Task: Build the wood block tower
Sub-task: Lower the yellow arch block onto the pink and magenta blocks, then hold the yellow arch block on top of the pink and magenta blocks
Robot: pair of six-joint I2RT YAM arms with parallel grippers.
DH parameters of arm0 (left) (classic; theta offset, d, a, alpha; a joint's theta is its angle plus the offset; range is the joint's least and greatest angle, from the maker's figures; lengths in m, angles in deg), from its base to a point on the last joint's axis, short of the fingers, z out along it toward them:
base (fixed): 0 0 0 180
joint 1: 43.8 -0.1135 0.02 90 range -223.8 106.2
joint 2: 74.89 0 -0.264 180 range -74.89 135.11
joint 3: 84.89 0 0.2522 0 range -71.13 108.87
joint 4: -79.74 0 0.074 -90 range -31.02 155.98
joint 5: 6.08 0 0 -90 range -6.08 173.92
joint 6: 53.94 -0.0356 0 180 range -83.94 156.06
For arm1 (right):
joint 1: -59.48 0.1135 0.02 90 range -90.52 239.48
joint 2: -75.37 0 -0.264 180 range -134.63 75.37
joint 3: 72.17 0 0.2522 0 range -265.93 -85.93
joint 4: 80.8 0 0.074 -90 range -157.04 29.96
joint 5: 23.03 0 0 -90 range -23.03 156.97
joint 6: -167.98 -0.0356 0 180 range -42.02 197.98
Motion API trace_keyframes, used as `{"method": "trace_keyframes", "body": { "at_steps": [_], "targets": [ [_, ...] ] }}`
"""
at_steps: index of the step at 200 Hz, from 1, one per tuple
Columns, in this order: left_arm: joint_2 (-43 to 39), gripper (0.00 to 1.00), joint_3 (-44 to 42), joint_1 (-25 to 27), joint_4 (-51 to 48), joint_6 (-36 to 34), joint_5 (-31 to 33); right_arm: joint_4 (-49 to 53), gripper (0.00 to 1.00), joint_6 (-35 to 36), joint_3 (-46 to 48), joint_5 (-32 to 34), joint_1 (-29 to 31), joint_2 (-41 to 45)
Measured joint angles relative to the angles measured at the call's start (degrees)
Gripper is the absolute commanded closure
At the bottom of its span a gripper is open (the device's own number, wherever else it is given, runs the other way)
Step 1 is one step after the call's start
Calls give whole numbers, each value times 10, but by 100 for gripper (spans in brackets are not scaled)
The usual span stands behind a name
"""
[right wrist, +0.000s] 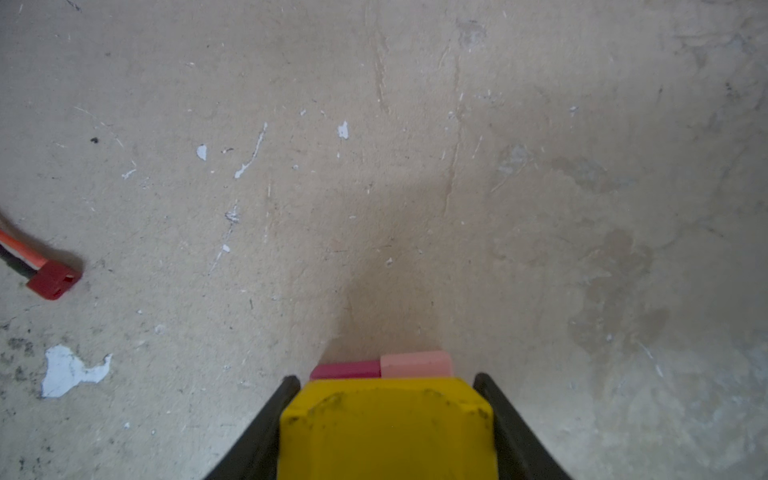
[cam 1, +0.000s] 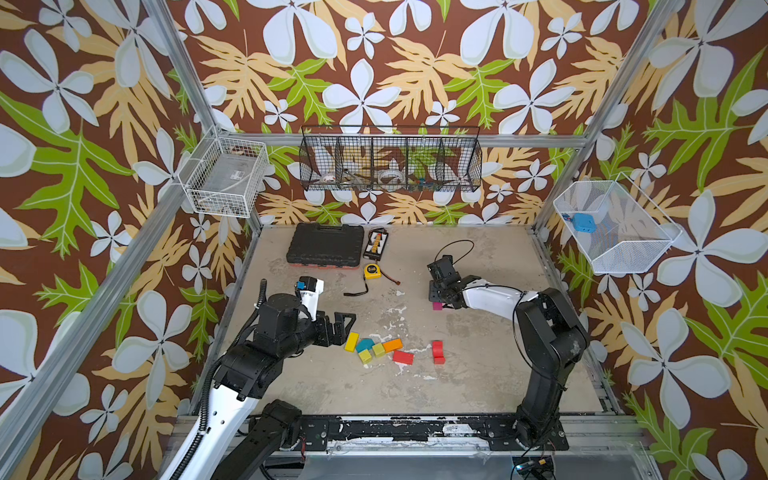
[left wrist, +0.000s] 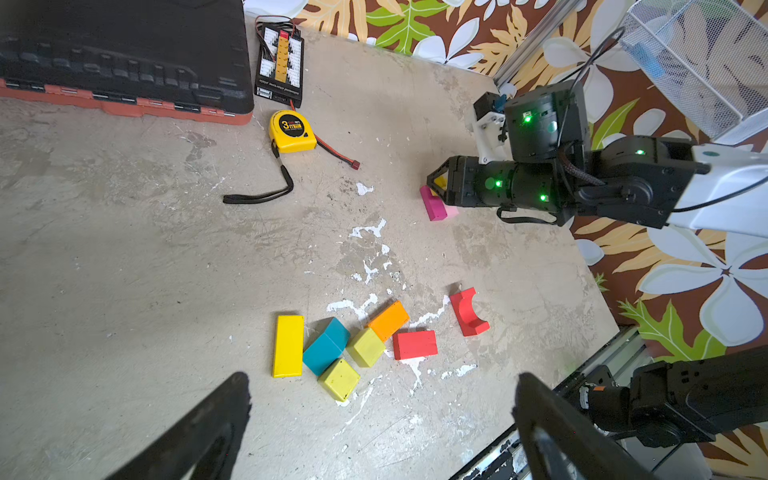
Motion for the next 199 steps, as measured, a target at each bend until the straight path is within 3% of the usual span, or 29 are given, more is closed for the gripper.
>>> {"method": "trace_keyframes", "body": {
  "at_steps": [199],
  "targets": [
    [-2, 0, 0, 0, 0, 0, 2, -10, 47, 4, 3, 3, -1, -11]
  ]
}}
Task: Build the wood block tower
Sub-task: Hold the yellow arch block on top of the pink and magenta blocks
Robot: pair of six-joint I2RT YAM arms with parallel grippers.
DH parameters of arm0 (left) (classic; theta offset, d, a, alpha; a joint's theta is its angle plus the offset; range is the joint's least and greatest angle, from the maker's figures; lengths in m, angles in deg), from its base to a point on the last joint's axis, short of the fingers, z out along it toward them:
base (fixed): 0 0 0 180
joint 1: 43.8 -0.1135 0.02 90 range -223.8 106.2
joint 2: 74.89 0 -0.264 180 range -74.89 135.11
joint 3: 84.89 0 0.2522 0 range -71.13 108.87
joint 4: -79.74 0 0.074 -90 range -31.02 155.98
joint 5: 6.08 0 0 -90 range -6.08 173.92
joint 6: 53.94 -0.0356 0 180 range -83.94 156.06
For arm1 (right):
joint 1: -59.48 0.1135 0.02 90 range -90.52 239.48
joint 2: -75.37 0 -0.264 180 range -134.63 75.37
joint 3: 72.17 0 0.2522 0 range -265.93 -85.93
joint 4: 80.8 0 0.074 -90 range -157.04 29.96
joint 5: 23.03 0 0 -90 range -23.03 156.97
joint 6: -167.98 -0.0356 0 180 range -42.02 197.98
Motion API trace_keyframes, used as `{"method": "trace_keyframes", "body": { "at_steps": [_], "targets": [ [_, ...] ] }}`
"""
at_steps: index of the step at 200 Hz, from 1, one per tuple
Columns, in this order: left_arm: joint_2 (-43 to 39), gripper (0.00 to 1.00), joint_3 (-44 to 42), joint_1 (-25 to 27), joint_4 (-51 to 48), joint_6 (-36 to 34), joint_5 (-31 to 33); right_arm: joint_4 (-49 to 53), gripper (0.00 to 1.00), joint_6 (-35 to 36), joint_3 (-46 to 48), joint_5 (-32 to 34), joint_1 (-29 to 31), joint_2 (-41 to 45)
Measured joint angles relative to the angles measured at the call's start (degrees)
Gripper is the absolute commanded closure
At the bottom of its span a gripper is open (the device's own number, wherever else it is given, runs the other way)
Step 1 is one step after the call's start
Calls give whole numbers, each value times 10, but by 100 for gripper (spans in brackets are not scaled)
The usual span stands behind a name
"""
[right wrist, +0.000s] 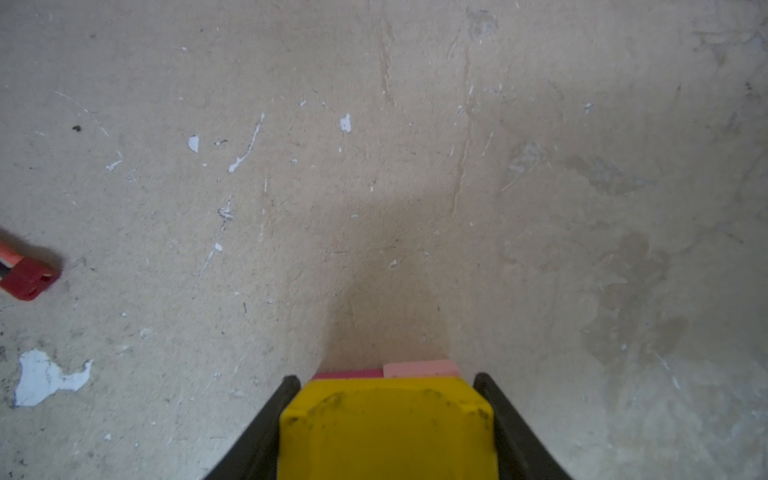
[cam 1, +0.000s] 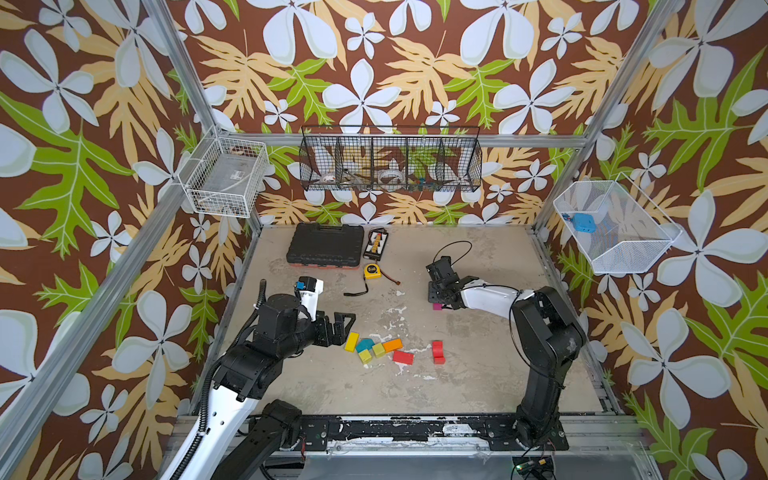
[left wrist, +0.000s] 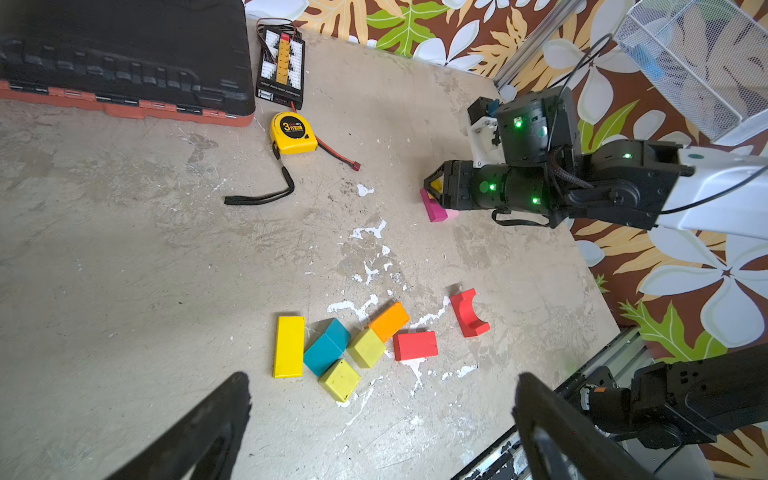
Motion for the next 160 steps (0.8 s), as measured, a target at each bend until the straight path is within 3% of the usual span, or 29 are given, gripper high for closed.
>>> {"method": "trace_keyframes", "body": {
  "at_steps": [132, 160],
  "targets": [
    [0, 0, 0, 0, 0, 0, 0, -3, 46, 0, 22, -5, 0, 19],
    [0, 0, 0, 0, 0, 0, 0, -2, 41, 0, 20, -6, 0, 17]
  ]
}}
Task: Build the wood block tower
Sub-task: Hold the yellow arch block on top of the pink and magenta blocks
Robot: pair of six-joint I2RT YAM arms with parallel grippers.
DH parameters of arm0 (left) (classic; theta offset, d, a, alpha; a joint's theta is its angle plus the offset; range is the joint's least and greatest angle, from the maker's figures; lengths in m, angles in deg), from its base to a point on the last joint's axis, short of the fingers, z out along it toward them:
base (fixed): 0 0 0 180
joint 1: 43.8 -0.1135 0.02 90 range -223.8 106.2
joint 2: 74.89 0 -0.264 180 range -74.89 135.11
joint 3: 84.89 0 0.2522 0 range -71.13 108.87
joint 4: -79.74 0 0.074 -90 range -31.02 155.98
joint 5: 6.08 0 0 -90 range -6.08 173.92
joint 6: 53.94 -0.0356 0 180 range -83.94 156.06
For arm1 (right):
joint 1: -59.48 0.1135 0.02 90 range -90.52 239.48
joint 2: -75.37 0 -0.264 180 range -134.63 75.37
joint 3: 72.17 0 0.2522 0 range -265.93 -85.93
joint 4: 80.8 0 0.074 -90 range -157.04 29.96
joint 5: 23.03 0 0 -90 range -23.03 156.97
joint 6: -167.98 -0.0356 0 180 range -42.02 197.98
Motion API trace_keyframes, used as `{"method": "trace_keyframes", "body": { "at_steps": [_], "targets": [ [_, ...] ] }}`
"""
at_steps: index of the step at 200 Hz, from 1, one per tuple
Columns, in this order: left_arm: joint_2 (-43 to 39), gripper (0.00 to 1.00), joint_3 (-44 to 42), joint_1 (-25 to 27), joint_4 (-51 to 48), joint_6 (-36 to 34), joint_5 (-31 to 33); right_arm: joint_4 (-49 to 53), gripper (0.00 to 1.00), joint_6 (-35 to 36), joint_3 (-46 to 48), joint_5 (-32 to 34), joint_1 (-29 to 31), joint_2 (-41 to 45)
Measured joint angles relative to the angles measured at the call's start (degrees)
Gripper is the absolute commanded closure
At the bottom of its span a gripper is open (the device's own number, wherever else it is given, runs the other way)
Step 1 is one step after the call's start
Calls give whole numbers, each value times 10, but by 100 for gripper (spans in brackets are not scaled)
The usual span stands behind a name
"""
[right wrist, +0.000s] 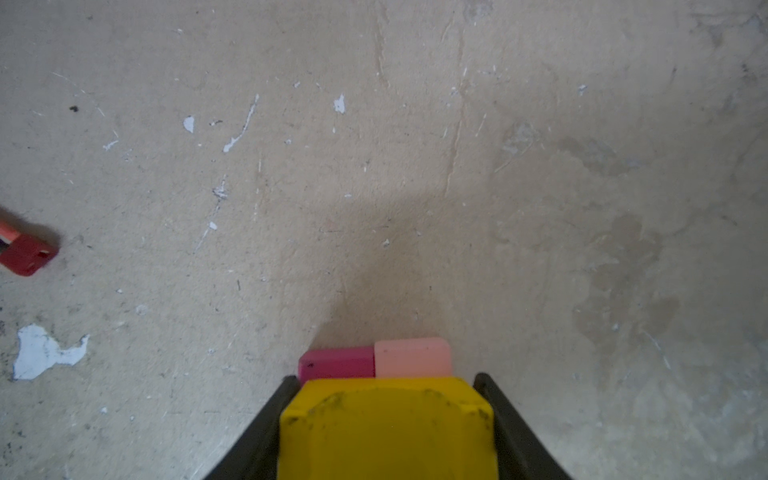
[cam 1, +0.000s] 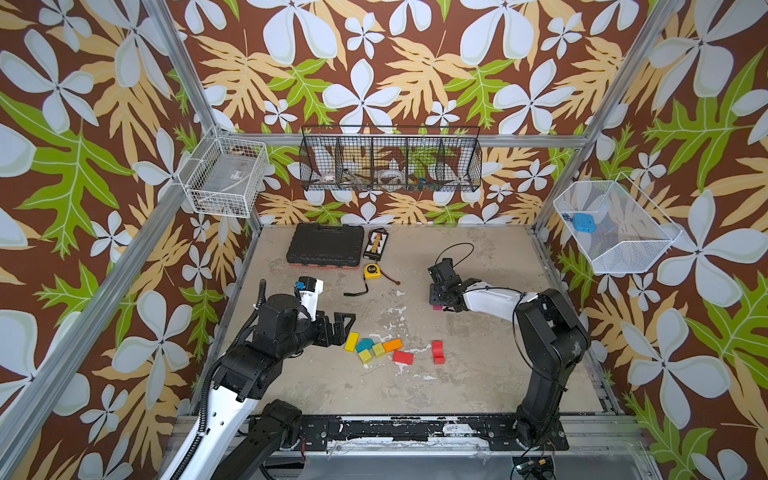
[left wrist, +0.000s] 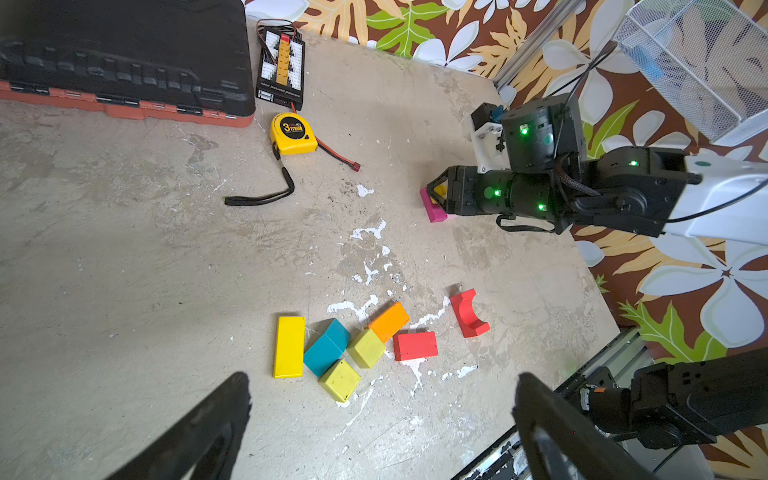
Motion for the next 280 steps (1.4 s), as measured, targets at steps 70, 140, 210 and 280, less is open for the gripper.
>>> {"method": "trace_keyframes", "body": {
  "at_steps": [70, 140, 210, 280],
  "targets": [
    [-1, 0, 0, 0, 0, 0, 0, -2, 41, 0, -4, -1, 0, -5],
    [-1, 0, 0, 0, 0, 0, 0, -4, 39, 0, -7, -2, 0, -8],
    [-1, 0, 0, 0, 0, 0, 0, 4, 34, 2, -4, -14, 1, -7],
    [-1, 0, 0, 0, 0, 0, 0, 9, 31, 3, -4, -11, 0, -2]
  ]
}}
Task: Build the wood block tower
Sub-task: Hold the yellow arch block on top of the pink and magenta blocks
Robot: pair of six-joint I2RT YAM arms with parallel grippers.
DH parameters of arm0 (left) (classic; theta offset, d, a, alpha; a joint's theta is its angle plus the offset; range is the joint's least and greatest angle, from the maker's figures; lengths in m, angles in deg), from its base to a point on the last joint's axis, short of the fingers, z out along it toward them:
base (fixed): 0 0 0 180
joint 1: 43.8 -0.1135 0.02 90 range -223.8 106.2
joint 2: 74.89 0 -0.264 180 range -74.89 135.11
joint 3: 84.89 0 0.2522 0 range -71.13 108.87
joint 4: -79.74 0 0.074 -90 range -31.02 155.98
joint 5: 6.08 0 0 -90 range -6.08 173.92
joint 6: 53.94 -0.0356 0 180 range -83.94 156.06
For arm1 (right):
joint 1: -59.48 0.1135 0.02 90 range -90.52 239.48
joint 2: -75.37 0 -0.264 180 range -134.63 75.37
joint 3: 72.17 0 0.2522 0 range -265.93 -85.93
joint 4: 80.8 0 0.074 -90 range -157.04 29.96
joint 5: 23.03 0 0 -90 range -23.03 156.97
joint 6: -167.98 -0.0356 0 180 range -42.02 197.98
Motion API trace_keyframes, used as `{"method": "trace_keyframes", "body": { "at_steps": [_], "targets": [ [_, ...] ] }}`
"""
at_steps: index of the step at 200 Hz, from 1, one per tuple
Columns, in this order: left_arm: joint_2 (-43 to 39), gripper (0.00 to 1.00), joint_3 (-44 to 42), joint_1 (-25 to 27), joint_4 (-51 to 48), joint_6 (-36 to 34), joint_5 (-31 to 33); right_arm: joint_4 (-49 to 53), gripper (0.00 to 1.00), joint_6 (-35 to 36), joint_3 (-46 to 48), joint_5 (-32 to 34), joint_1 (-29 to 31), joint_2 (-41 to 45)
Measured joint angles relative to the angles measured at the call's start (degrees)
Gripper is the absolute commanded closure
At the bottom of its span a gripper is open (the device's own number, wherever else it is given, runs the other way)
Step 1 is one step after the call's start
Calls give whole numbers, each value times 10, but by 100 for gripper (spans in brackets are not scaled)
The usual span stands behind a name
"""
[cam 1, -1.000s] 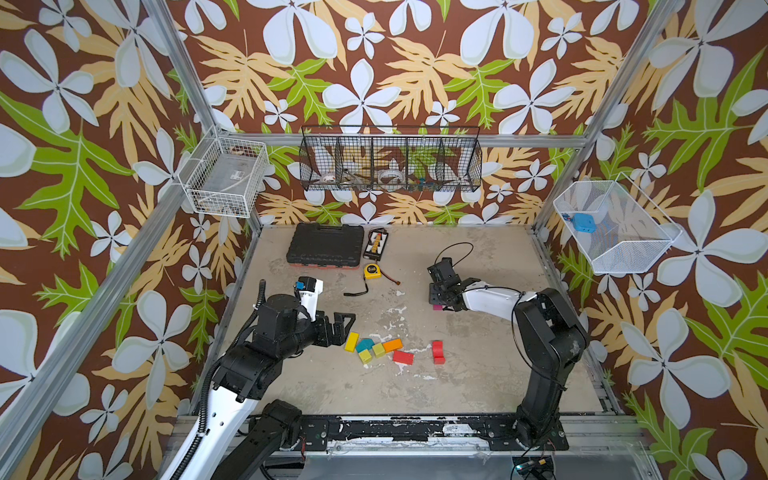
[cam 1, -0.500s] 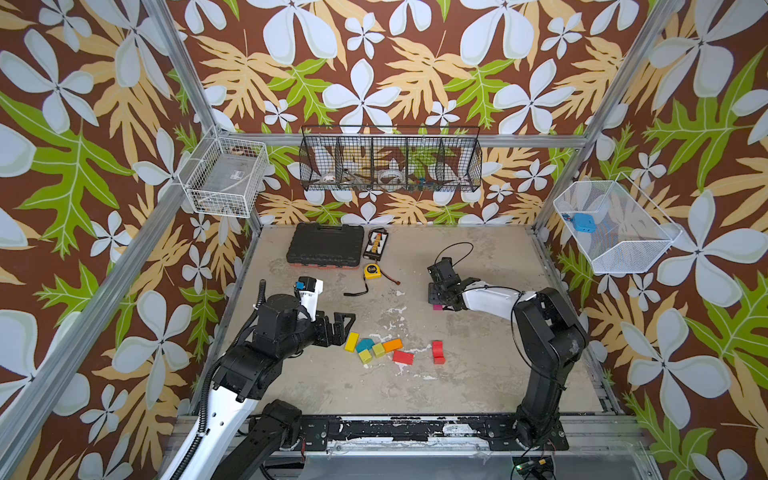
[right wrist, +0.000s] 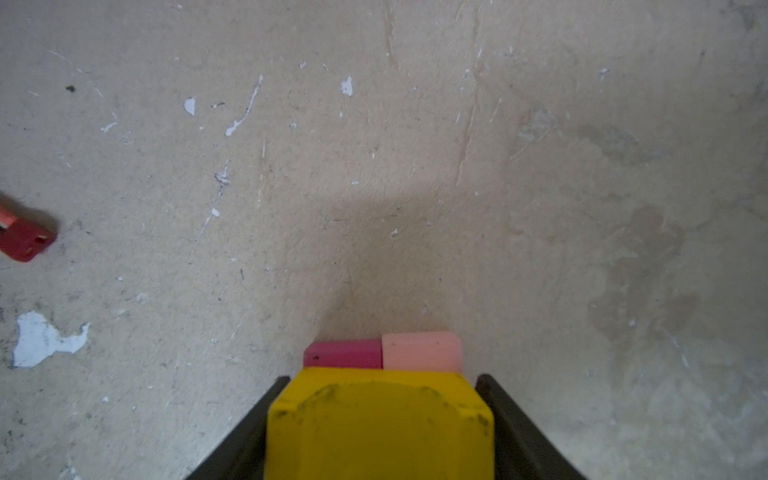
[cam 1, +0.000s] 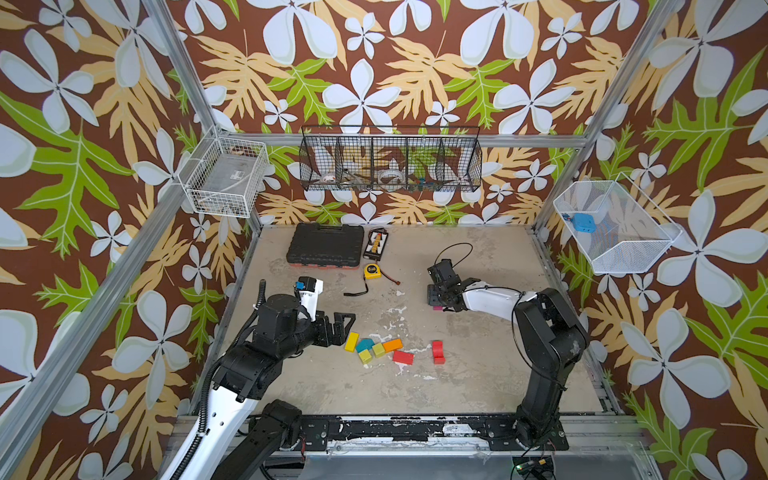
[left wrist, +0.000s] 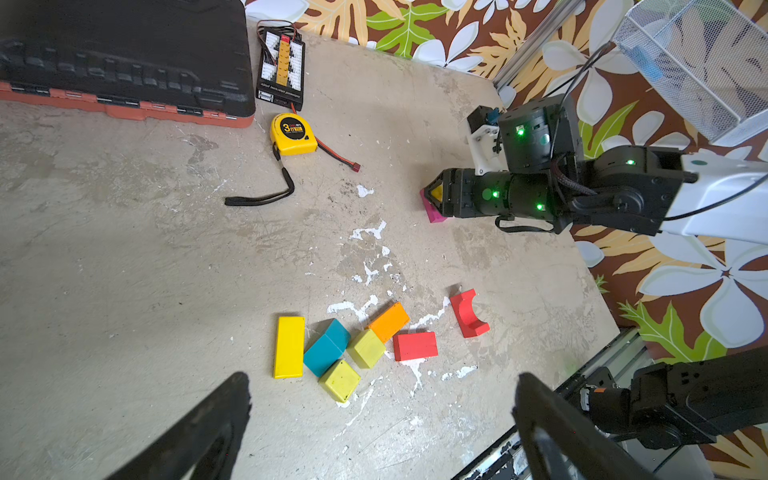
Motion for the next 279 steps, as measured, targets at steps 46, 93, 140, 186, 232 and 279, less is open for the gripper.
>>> {"method": "trace_keyframes", "body": {
  "at_steps": [46, 93, 140, 186, 232, 279],
  "targets": [
    [0, 0, 0, 0, 0, 0, 0, 1, 35, 1, -2, 2, 0, 1],
    [-1, 0, 0, 0, 0, 0, 0, 1, 36, 2, -2, 2, 0, 1],
    [0, 0, 0, 0, 0, 0, 0, 0, 37, 4, -3, 2, 0, -2],
    [0, 0, 0, 0, 0, 0, 0, 2, 37, 8, -9, 3, 0, -5],
    [0, 0, 0, 0, 0, 0, 0, 2, 38, 14, -12, 5, 0, -8],
    [-1, 0, 0, 0, 0, 0, 0, 2, 37, 14, -12, 5, 0, -8]
  ]
}}
